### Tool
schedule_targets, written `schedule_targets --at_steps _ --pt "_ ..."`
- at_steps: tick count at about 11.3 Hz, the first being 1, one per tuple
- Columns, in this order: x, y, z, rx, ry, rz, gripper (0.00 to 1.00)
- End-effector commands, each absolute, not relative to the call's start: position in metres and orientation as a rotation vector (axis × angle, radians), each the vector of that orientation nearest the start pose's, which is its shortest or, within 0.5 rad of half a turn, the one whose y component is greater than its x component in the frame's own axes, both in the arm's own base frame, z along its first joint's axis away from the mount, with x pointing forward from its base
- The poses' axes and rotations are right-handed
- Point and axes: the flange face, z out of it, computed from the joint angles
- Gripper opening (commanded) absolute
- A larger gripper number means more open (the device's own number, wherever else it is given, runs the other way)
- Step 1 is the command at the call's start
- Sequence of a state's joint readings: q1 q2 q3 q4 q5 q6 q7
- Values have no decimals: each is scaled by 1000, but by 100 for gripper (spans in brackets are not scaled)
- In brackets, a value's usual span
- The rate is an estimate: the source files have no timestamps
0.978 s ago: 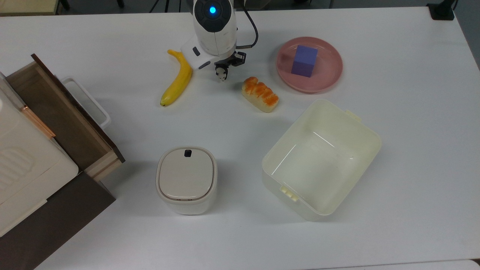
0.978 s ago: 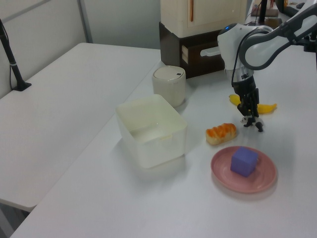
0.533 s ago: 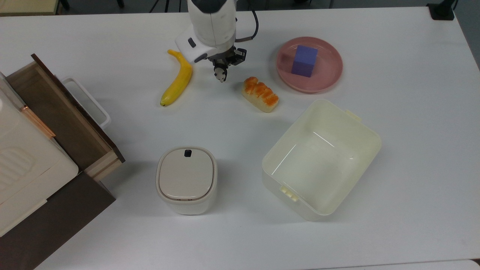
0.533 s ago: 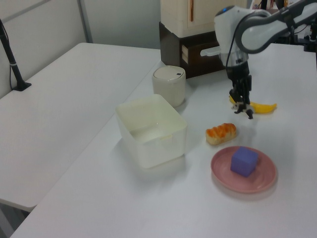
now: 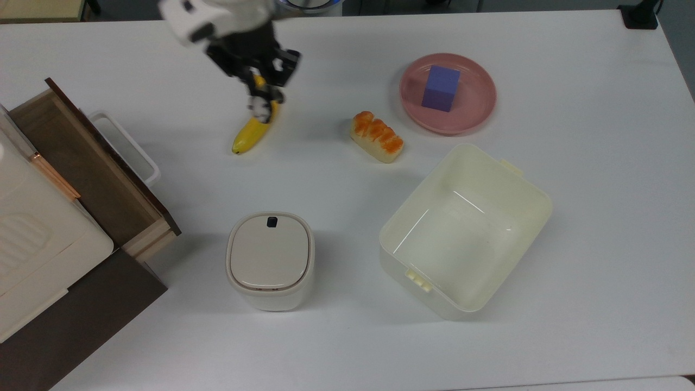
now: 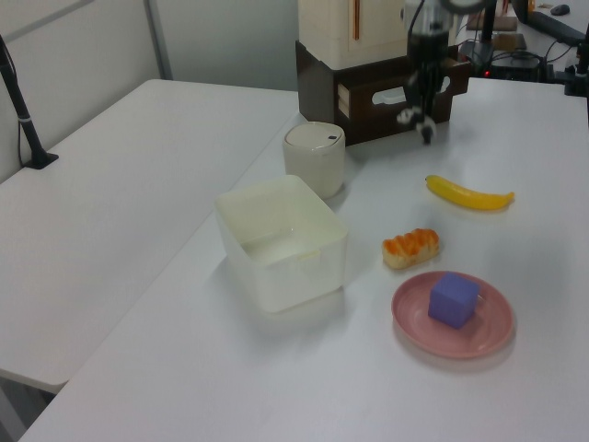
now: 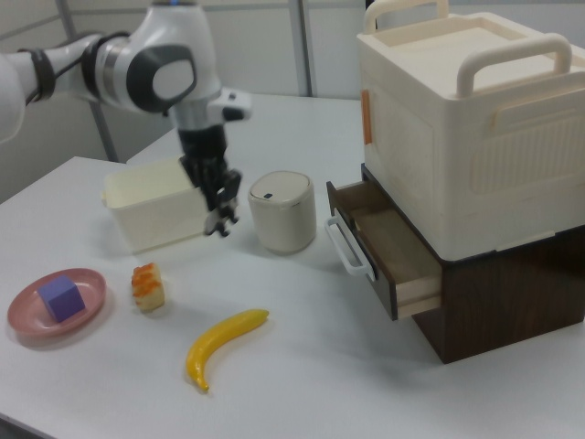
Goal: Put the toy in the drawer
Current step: 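Carry the panda toy over the open brown drawer, then open the gripper to drop the panda toy into the drawer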
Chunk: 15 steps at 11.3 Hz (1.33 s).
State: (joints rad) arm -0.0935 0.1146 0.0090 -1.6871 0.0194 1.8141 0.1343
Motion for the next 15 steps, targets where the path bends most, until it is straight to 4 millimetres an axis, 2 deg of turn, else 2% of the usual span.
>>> schedule_targets --at_steps 1,2,5,8,11,12,13,14,15 --pt "611 -97 558 -3169 226 -146 27" --pt "615 -120 571 -3175 225 -246 27" --pt "622 -177 581 -3206 122 -497 28" --pt "631 -224 562 -3259 -134 -624 30" --pt "638 -247 550 -3291 -213 -708 32" --pt "638 -252 547 -3306 -237 -703 39" --pt "639 -252 544 -3311 -245 -695 61" --pt "639 -253 542 -3317 -247 -692 66" --pt "639 -252 544 -3309 -230 -702 67"
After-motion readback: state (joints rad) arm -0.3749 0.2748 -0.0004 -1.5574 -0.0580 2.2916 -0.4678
